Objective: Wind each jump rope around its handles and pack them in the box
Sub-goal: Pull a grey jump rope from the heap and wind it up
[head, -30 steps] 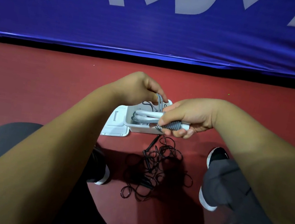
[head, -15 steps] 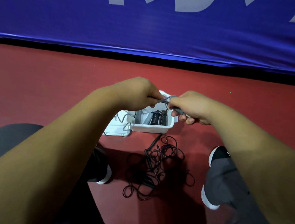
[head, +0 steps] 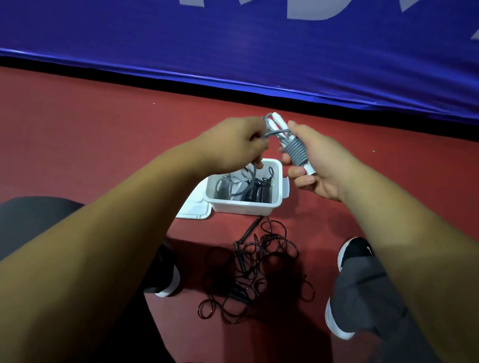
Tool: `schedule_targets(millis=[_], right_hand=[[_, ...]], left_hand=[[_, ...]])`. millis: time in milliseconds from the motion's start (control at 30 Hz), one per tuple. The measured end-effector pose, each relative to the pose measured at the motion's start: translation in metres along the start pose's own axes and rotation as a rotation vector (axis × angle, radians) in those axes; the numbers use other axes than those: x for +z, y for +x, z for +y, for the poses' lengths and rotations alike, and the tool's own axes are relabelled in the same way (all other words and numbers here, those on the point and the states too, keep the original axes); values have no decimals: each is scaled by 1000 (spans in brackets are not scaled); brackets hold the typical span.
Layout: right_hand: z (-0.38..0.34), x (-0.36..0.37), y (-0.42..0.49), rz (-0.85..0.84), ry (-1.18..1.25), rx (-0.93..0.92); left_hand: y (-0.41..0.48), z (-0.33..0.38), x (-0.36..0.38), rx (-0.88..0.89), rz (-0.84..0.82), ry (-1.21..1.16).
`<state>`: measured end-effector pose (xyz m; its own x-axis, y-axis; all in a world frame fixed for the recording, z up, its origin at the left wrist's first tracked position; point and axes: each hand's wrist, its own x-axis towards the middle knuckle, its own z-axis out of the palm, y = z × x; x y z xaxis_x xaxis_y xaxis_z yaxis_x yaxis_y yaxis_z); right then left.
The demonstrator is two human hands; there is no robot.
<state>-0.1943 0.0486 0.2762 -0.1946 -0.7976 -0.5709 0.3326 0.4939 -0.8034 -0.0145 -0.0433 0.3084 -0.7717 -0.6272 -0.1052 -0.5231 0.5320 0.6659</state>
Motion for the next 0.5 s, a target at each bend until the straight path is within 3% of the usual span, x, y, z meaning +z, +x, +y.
schedule_targets(millis=[100, 200, 500], right_hand=[[-3, 0, -3, 35, 22, -28], [-5, 0, -5, 43, 50, -31], [-8, 3, -20, -109, 63, -73]], left_hand=[[0, 1, -3, -38, -71, -318], [-2, 0, -6, -29, -136, -425], [1, -8, -4, -83, -259, -82]])
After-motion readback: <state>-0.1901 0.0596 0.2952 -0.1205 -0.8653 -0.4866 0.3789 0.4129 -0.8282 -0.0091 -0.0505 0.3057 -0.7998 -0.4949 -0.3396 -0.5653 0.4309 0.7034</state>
